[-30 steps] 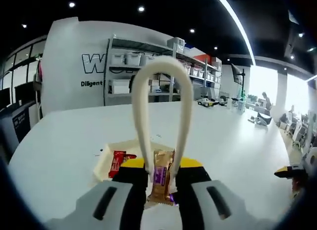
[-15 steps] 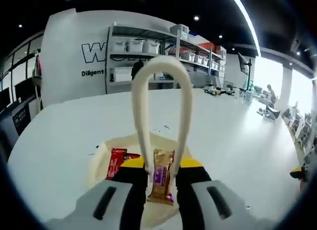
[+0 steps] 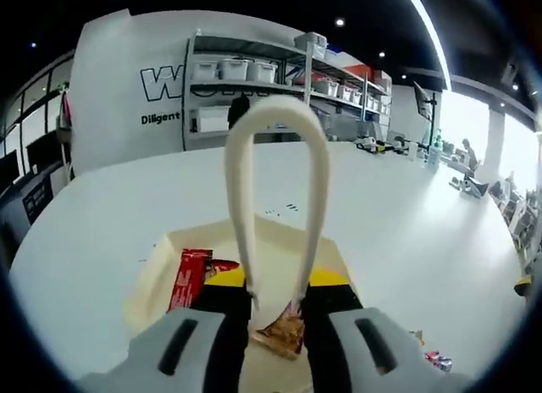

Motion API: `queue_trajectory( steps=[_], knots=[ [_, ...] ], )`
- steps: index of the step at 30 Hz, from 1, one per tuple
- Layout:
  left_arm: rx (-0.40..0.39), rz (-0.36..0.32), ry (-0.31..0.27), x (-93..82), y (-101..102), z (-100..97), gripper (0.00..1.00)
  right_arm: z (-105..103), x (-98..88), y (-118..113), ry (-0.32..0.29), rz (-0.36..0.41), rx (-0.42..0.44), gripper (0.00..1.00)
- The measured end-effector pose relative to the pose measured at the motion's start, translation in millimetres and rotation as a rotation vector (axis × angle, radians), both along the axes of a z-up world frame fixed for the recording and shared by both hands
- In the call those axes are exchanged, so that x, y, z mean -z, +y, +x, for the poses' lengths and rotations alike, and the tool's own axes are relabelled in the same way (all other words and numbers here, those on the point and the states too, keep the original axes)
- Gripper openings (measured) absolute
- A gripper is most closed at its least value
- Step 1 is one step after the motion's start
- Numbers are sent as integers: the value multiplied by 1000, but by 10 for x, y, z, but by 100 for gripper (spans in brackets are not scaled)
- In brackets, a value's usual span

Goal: Place the target food into the container with the food tongs after gripping and lifting it, then release it inside without dropping or visibly crushing the food.

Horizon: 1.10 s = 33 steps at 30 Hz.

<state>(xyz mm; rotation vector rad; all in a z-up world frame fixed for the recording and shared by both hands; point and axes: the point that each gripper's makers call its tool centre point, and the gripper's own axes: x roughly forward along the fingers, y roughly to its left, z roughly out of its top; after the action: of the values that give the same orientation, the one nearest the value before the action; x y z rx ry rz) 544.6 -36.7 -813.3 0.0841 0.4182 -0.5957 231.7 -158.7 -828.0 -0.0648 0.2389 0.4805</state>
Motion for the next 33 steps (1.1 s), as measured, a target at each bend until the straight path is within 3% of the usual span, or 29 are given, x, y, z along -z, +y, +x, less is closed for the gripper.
queue_trajectory(
  steps=[7,11,21,27,33],
  knots=[
    [56,-3,-24,-113,-90,-118,23,28,6,-8,-1,5,-1,94],
    [112,66,-45,-62,-164,-189,24,41,1,24,-1,8,-9,95],
    [151,59,-31,57,-227,-130,25,14,-4,-23,-1,5,-1,94],
    [122,97,-30,146,-187,-64,24,17,2,-53,3,-1,7,93],
    [38,60,-23,140,-112,90,24,16,22,-45,8,-11,5,92]
  ],
)
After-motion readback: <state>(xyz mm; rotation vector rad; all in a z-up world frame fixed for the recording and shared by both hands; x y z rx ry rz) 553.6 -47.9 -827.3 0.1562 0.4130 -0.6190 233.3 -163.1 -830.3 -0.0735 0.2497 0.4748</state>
